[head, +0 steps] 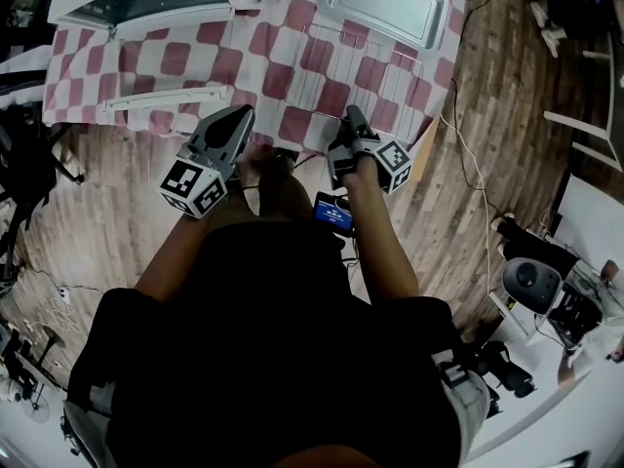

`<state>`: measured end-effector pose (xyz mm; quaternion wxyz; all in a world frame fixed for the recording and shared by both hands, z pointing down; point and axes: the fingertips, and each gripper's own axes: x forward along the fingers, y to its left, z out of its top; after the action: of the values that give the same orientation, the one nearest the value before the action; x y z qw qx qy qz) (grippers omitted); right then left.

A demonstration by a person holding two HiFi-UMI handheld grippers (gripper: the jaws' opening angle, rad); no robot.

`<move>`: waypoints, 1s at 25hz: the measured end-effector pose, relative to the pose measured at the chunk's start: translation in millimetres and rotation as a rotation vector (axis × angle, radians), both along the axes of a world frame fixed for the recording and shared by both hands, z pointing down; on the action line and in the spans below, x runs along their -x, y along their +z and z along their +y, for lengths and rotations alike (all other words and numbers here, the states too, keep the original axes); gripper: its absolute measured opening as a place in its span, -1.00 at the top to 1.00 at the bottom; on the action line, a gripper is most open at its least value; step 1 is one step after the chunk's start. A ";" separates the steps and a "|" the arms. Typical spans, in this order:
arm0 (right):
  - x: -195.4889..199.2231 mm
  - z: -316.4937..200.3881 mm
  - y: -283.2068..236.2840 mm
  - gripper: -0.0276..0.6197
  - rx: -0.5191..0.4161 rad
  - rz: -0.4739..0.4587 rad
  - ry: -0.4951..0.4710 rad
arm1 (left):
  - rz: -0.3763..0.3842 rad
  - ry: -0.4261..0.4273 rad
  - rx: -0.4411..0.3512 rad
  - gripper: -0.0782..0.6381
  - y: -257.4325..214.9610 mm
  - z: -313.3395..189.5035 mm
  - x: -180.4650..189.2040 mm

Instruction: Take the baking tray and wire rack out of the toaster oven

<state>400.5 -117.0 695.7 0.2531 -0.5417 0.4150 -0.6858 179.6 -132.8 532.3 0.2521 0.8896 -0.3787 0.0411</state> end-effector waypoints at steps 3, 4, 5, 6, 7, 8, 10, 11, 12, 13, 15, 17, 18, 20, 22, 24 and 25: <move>2.9 16.5 1.8 0.42 0.018 0.003 0.015 | 0.005 0.006 0.003 0.81 1.1 4.0 4.7; 3.1 20.9 2.0 0.42 0.020 0.009 0.023 | 0.005 0.012 0.003 0.81 1.6 5.3 6.0; 3.1 24.9 1.5 0.42 0.021 0.013 0.033 | 0.004 0.019 0.003 0.81 2.2 6.8 7.0; 3.7 29.1 0.4 0.42 0.019 0.013 0.043 | 0.004 0.026 0.004 0.81 2.7 8.9 8.0; 5.2 33.3 -1.6 0.42 0.012 0.007 0.053 | 0.005 0.033 0.006 0.81 2.6 11.5 9.4; 7.8 36.6 -4.9 0.42 -0.002 -0.004 0.061 | 0.006 0.040 0.005 0.81 1.4 13.8 11.3; 15.1 37.7 -19.5 0.42 -0.063 -0.035 0.071 | 0.008 0.053 -0.007 0.81 -4.9 16.2 15.2; 18.4 36.3 -32.2 0.42 -0.106 -0.040 0.075 | 0.010 0.060 -0.018 0.81 -9.9 16.7 16.9; 20.3 34.4 -47.9 0.42 -0.154 -0.030 0.077 | 0.012 0.068 -0.031 0.81 -15.9 17.3 18.3; 20.2 32.3 -64.8 0.43 -0.208 0.000 0.073 | 0.015 0.076 -0.046 0.81 -22.5 17.8 20.0; 16.5 27.3 -102.2 0.43 -0.333 0.102 0.054 | 0.021 0.091 -0.082 0.81 -37.6 17.9 24.4; 14.2 23.9 -145.2 0.47 -0.465 0.218 0.028 | 0.032 0.104 -0.116 0.81 -54.0 18.2 31.0; 15.1 23.2 -168.8 0.50 -0.529 0.289 0.006 | 0.039 0.110 -0.131 0.81 -62.0 18.9 35.1; 22.2 24.2 -218.0 0.53 -0.661 0.450 -0.057 | 0.052 0.121 -0.159 0.81 -76.5 20.6 43.9; 33.2 29.2 -259.8 0.55 -0.767 0.597 -0.111 | 0.064 0.130 -0.184 0.81 -88.6 21.3 53.6; 47.0 36.6 -290.5 0.59 -0.830 0.728 -0.154 | 0.079 0.134 -0.211 0.81 -99.5 20.5 64.9; 54.9 41.0 -302.4 0.60 -0.850 0.793 -0.174 | 0.087 0.136 -0.223 0.81 -104.8 20.6 71.3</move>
<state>345.6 -76.0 393.3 0.2162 -0.5717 0.7595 -0.2226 108.2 -112.2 427.5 0.1643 0.9366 -0.3085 -0.0230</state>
